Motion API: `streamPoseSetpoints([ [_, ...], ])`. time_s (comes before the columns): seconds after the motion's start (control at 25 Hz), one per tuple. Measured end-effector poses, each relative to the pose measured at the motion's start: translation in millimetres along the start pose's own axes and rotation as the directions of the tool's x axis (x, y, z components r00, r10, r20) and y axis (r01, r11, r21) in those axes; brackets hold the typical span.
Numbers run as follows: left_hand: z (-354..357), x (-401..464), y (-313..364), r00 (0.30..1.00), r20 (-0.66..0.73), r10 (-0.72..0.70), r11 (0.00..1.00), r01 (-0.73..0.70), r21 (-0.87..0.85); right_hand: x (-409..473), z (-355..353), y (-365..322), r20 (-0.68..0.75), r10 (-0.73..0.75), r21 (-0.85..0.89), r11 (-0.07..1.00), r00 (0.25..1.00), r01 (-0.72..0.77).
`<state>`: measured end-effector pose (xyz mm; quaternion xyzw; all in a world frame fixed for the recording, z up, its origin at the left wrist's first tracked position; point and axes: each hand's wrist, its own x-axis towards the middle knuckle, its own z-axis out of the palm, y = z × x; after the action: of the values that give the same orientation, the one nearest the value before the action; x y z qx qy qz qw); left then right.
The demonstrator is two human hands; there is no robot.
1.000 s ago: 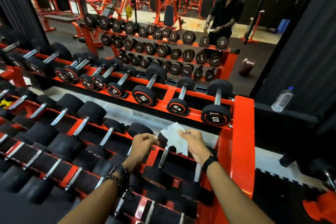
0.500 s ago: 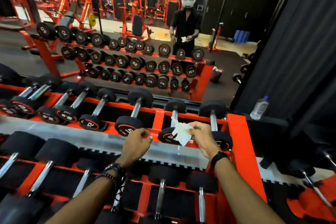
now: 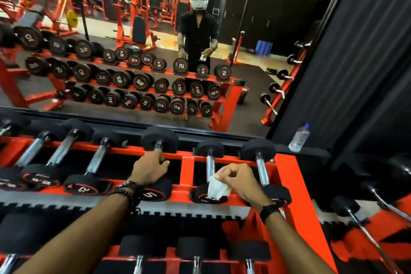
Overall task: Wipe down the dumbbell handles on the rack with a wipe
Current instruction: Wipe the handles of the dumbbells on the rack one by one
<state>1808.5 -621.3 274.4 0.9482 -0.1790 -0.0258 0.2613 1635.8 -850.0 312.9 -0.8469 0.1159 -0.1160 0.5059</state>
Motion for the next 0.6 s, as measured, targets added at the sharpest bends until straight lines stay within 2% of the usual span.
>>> streamPoseSetpoints([
  [0.12,11,8,-10,0.999,0.019,-0.049,0.999,0.05,-0.013,23,12,13,-0.123,0.112,0.061,0.993,0.986,-0.105],
  [0.24,15,13,-15,0.998,-0.023,-0.065,0.996,0.064,-0.064,46,25,20,-0.089,0.17,0.056,0.985,0.981,-0.166],
  [0.32,16,11,-18,0.995,-0.069,-0.072,0.993,0.064,-0.101,56,31,29,-0.069,0.187,-0.108,0.975,0.98,-0.194],
  [0.4,15,10,-21,0.991,-0.112,-0.072,0.99,0.057,-0.129,66,34,40,-0.036,0.211,-0.342,0.916,0.977,-0.21],
  [0.6,13,9,-22,0.991,-0.13,-0.042,0.986,0.02,-0.165,87,40,30,-0.012,0.378,-0.747,0.612,0.926,-0.26],
])
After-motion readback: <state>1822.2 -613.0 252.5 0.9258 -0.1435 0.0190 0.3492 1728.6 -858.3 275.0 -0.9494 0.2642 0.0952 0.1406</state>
